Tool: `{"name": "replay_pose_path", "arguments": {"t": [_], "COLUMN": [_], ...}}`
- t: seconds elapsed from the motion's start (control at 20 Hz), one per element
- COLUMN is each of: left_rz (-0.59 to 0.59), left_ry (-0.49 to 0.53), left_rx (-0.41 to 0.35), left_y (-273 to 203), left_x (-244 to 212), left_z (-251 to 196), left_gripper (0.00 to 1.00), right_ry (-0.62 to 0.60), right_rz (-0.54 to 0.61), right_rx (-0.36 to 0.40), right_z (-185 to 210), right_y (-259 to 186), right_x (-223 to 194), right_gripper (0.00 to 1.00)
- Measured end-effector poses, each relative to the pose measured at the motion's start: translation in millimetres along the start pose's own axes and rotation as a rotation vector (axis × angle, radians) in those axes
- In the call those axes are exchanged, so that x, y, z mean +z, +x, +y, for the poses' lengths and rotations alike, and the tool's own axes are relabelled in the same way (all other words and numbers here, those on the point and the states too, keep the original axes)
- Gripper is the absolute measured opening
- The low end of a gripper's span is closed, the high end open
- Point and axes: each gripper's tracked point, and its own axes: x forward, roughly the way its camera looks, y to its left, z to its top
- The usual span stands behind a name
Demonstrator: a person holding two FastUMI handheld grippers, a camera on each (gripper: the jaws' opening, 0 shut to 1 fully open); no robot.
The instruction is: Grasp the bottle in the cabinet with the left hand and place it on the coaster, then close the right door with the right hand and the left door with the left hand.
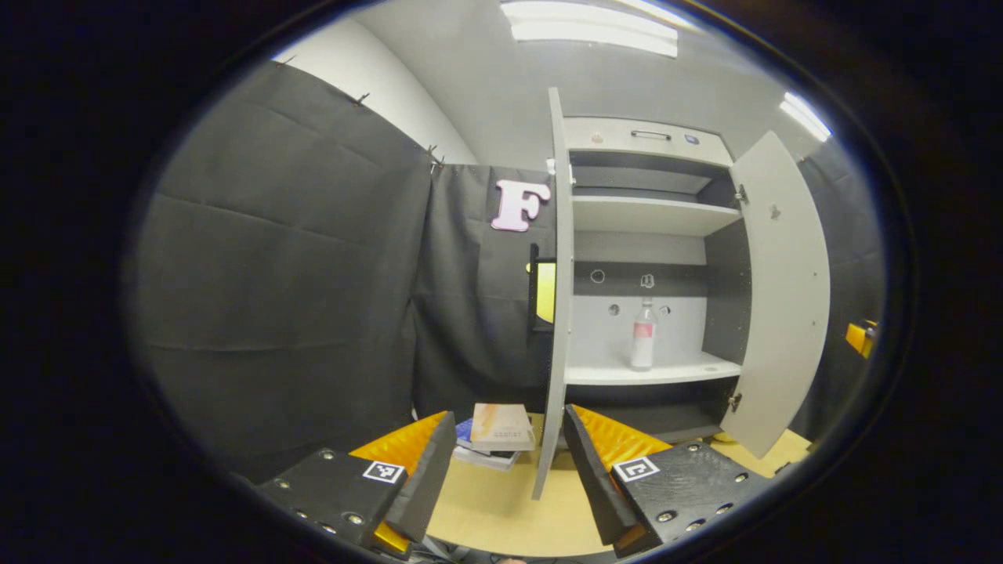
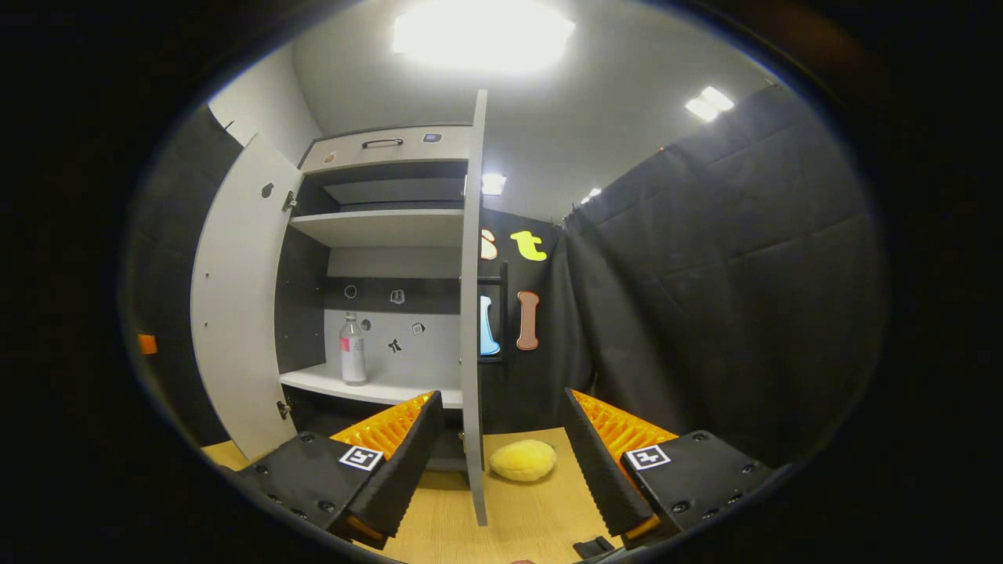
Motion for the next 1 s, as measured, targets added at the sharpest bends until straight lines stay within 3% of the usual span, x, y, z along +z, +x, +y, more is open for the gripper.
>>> {"name": "replay_pose_path", "arguments": {"t": [0.35, 0.4, 0.45, 0.55, 0.6, 0.65, 0.7, 0.85, 0.9, 1.0], "left_rz": [0.007, 0.009, 0.01, 0.007, 0.001, -0.005, -0.01, -0.01, -0.019, -0.034], "left_ry": [-0.008, -0.008, -0.006, -0.007, -0.011, -0.013, -0.016, -0.024, -0.018, -0.014], "left_rx": [-0.025, -0.034, -0.044, -0.071, -0.088, -0.106, -0.122, -0.172, -0.179, -0.197], "left_y": [5, 6, 7, 8, 9, 14, 19, 35, 41, 54], "left_x": [-1, -1, 0, 5, 9, 11, 13, 24, 29, 36], "left_z": [-4, -5, -7, -13, -20, -32, -46, -97, -110, -138], "left_gripper": [0.88, 0.81, 0.88, 0.87, 0.88, 0.81, 0.88, 0.88, 0.81, 0.81], "right_ry": [0.007, 0.005, 0.004, 0.003, 0.0, -0.006, -0.009, -0.008, -0.005, 0.012], "right_rz": [0.007, 0.007, 0.009, 0.017, 0.02, 0.023, 0.026, 0.025, 0.019, 0.01], "right_rx": [-0.017, -0.018, -0.015, -0.005, -0.005, -0.003, -0.001, 0.009, 0.013, 0.038], "right_z": [-7, -9, -9, -11, -14, -18, -21, -34, -38, -44], "right_y": [3, 2, 2, -2, -4, -7, -9, -15, -15, -14], "right_x": [-6, -7, -7, -11, -14, -17, -21, -27, -28, -28], "right_gripper": [0.96, 0.96, 0.96, 0.96, 0.96, 0.96, 0.96, 0.96, 0.96, 0.96]}}
